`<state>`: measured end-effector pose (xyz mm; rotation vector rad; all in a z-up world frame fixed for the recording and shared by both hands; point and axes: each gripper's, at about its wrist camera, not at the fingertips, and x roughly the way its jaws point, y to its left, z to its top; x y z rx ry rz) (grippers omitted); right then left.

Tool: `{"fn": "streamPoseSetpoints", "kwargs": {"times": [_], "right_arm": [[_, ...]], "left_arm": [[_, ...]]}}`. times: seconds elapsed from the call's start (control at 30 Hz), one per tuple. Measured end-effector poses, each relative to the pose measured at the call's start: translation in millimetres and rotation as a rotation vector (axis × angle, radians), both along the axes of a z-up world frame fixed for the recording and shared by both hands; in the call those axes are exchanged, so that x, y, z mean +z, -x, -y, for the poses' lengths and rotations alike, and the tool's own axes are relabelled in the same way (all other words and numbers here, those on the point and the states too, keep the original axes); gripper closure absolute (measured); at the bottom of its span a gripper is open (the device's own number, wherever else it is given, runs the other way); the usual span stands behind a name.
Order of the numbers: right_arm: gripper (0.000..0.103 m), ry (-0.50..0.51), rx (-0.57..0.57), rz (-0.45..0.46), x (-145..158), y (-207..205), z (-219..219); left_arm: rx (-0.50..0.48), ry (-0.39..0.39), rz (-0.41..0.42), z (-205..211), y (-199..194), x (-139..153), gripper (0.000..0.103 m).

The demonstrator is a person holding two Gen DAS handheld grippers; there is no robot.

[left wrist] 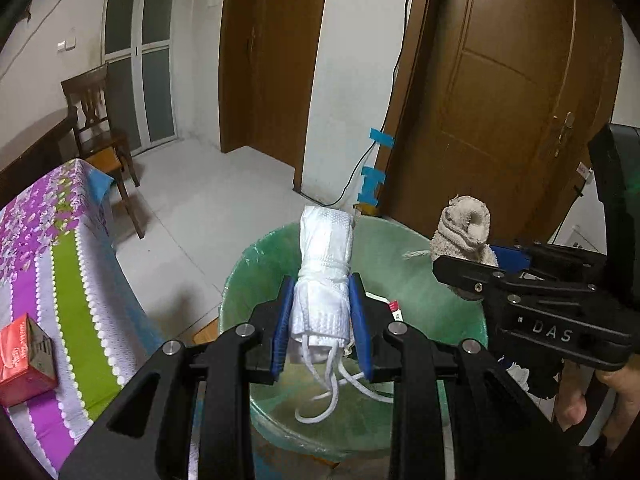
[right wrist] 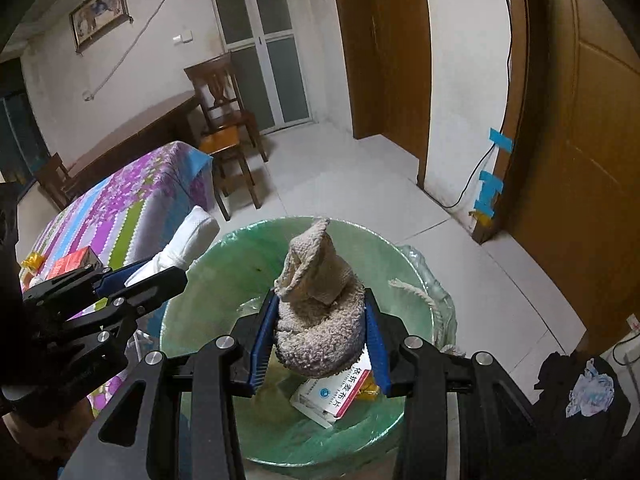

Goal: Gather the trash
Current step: 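Open both tools to drop the mask and sock into the bin, then move both tools back over the table toward the red box and paper cup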

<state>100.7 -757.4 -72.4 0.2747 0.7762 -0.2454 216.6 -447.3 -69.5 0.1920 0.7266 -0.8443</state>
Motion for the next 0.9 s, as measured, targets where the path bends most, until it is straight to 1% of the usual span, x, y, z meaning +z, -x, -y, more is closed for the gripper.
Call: {"fn": "streamPoseSetpoints", "kwargs": {"times": [0.3, 0.33, 0.37, 0.4, 0.43, 0.47, 0.6, 0.73, 0.9], "right_arm": [[0.06, 0.004, -0.006, 0.002, -5.1, -3.3, -3.9], [0.059, 0.003, -0.007, 0.006, -3.9, -1.9, -4.4], [0.049, 0.003, -0.012, 0.009, -3.7, -1.1, -2.9], [0.039, 0.003, -0.022, 0.022, -3.3, 1.8, -0.9], [0.038, 0.001, -0.028, 0.03, -2.3, 3.4, 0.6], [0.038, -0.004, -0.034, 0.036, -1.9, 5.2, 1.7], [0.038, -0.003, -0.042, 0.049, 1.7, 11.0, 2.0], [0.038, 0.001, -0.037, 0.066, 7.7, 17.4, -4.2], [0.037, 0.018, -0.017, 0.097, 20.6, 26.1, -24.6]], "left_arm": [[0.013, -0.006, -0.009, 2.7, -7.2, -1.8, 0.076], [0.016, -0.011, -0.006, 3.0, -7.5, -2.1, 0.073], [0.02, -0.017, 0.0, 3.5, -7.6, -2.3, 0.06], [0.025, -0.018, 0.002, 4.9, -6.5, -1.9, 0.037], [0.043, -0.012, 0.015, 2.4, -5.9, -0.3, 0.029], [0.052, -0.008, 0.024, 1.4, -5.9, 0.4, 0.026], [0.064, -0.001, 0.012, -2.1, -7.1, 2.8, 0.026], [0.055, 0.003, 0.02, -3.1, 0.8, 8.3, 0.026], [0.047, 0.006, 0.033, -13.6, 10.6, 16.0, 0.026]]}}
